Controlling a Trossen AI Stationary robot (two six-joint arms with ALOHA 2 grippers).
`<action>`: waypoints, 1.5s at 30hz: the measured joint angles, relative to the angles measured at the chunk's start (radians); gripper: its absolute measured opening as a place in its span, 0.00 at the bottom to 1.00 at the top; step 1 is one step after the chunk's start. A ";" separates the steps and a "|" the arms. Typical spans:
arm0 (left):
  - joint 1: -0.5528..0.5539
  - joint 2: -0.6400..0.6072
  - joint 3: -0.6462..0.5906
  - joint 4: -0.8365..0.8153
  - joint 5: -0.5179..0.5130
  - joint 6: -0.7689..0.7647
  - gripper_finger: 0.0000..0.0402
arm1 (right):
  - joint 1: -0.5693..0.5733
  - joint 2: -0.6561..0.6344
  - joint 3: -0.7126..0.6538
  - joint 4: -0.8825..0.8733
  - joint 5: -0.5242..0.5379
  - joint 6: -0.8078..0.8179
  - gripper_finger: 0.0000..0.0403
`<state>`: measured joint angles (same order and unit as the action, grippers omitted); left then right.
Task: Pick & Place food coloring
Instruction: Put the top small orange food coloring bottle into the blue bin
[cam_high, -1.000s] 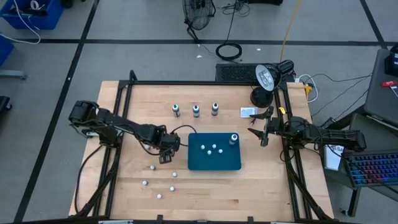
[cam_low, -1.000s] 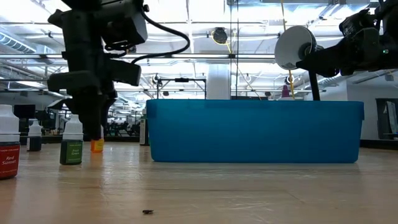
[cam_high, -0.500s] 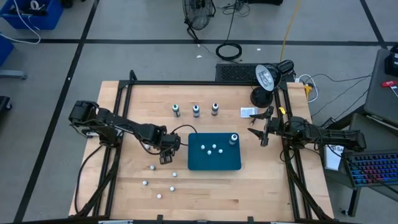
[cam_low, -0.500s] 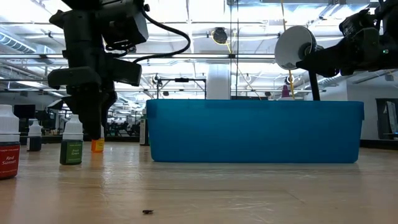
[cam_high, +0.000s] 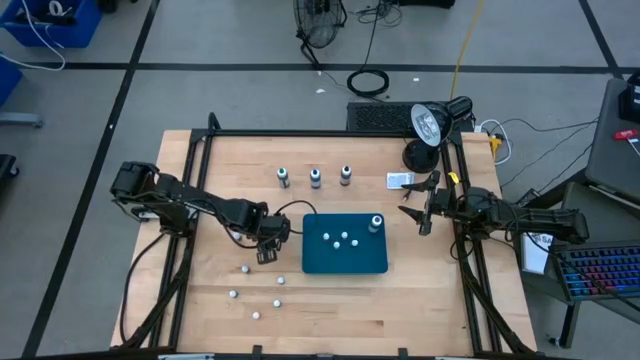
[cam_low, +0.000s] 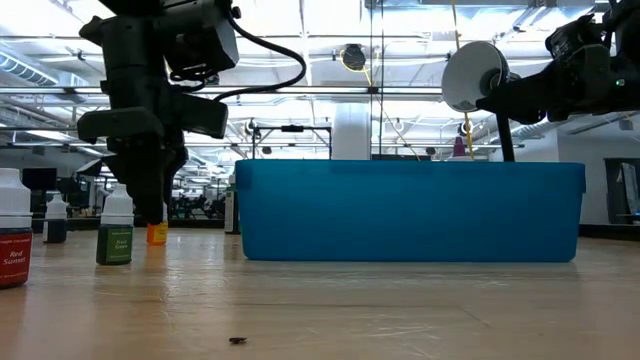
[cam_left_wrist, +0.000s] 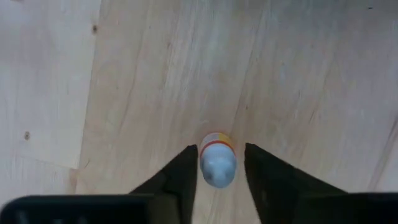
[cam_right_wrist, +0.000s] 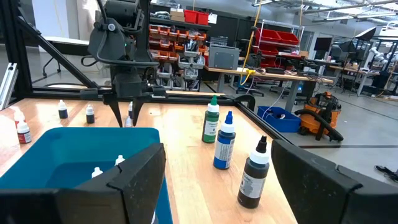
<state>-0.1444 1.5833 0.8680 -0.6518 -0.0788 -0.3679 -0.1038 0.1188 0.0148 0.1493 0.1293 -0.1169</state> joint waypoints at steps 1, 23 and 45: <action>0.000 0.000 0.000 0.000 0.000 0.000 0.28 | 0.000 0.000 0.000 0.000 0.000 0.000 0.69; -0.013 0.019 0.624 -0.351 -0.124 0.235 0.15 | 0.000 0.000 0.000 0.000 0.000 0.000 0.69; 0.000 0.509 0.803 -0.312 -0.028 0.446 0.15 | 0.000 0.011 0.000 0.000 0.000 0.000 0.69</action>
<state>-0.1444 2.0918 1.6707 -0.9635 -0.1071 0.0784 -0.1039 0.1295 0.0151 0.1497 0.1294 -0.1169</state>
